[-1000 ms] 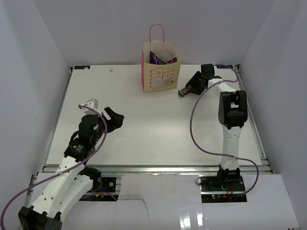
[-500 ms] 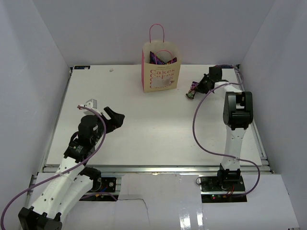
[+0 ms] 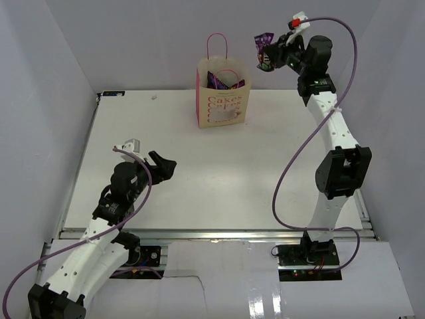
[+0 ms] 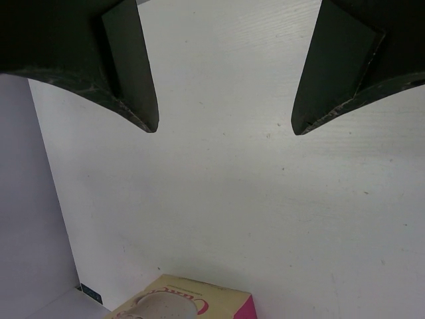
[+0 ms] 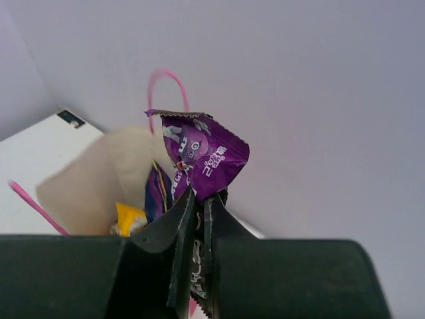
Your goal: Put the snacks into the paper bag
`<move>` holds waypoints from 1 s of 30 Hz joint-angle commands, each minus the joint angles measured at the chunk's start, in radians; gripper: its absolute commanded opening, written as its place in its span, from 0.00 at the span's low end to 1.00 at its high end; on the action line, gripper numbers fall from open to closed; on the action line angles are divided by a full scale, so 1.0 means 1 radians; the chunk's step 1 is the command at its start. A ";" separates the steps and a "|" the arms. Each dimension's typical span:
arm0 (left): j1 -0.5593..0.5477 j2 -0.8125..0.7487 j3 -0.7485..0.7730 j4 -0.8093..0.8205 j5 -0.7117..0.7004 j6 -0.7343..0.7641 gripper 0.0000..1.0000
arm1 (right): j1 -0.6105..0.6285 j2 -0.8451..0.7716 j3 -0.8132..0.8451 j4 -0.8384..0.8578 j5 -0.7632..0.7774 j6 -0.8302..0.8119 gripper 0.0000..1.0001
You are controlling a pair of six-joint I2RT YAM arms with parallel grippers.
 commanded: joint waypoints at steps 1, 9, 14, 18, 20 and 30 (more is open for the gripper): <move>0.004 -0.033 -0.009 0.036 0.016 0.035 0.91 | 0.075 0.052 0.115 0.053 -0.023 -0.140 0.08; 0.004 -0.111 -0.028 0.014 0.016 0.023 0.91 | 0.178 0.222 0.270 0.144 0.135 -0.099 0.09; 0.004 -0.139 -0.019 -0.004 0.016 0.018 0.92 | 0.189 0.253 0.290 0.124 0.195 -0.079 0.47; 0.004 -0.142 0.001 -0.015 0.016 0.036 0.92 | 0.162 0.155 0.223 0.070 0.192 -0.096 0.88; 0.004 -0.134 0.012 -0.014 0.016 0.052 0.92 | 0.137 0.075 0.174 0.008 0.176 -0.083 0.98; 0.004 -0.031 0.109 -0.024 0.048 0.141 0.96 | -0.004 -0.429 -0.426 -0.456 0.185 -0.227 0.90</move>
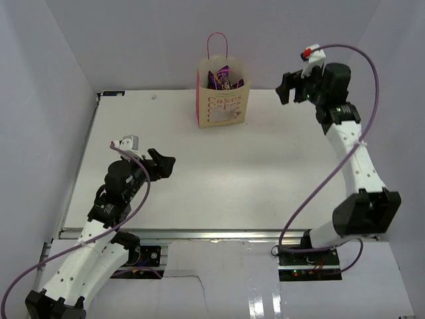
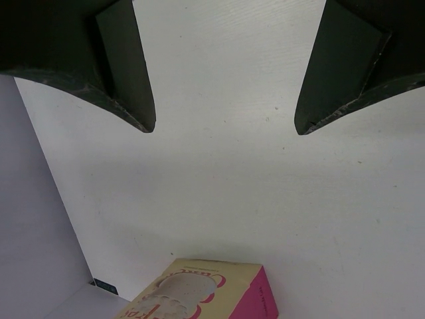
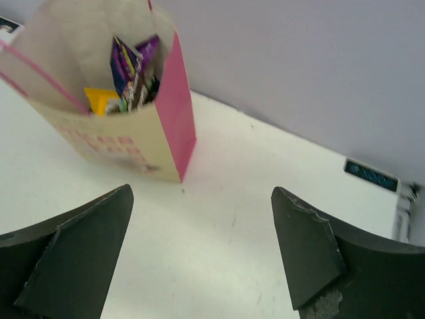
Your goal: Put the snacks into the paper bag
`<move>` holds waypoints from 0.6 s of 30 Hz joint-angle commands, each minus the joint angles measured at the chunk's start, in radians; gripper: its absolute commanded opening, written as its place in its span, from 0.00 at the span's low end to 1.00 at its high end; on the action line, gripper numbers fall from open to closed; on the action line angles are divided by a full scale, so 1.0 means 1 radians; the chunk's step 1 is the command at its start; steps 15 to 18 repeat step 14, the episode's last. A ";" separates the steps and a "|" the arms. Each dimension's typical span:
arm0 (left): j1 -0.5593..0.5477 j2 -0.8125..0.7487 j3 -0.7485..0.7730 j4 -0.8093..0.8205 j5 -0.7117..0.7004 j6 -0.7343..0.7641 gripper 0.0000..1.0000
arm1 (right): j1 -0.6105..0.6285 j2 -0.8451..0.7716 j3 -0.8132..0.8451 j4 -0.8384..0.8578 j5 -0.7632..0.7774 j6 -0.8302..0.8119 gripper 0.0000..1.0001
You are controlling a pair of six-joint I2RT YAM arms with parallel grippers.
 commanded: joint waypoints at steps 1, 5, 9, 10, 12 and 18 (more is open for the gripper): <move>0.004 0.016 0.060 -0.006 0.029 0.048 0.96 | -0.004 -0.168 -0.291 -0.130 0.101 -0.085 0.90; 0.004 0.025 0.076 0.001 0.018 0.051 0.98 | -0.023 -0.415 -0.498 -0.119 0.334 -0.030 0.90; 0.004 0.037 0.076 0.022 0.036 0.046 0.98 | -0.024 -0.552 -0.604 -0.127 0.465 -0.023 0.90; 0.004 0.043 0.079 0.024 0.042 0.048 0.98 | -0.026 -0.583 -0.622 -0.139 0.474 -0.025 0.90; 0.004 0.065 0.086 0.020 0.055 0.048 0.98 | -0.029 -0.603 -0.636 -0.151 0.478 -0.028 0.90; 0.004 0.075 0.097 0.019 0.059 0.048 0.98 | -0.033 -0.626 -0.651 -0.160 0.475 -0.039 0.90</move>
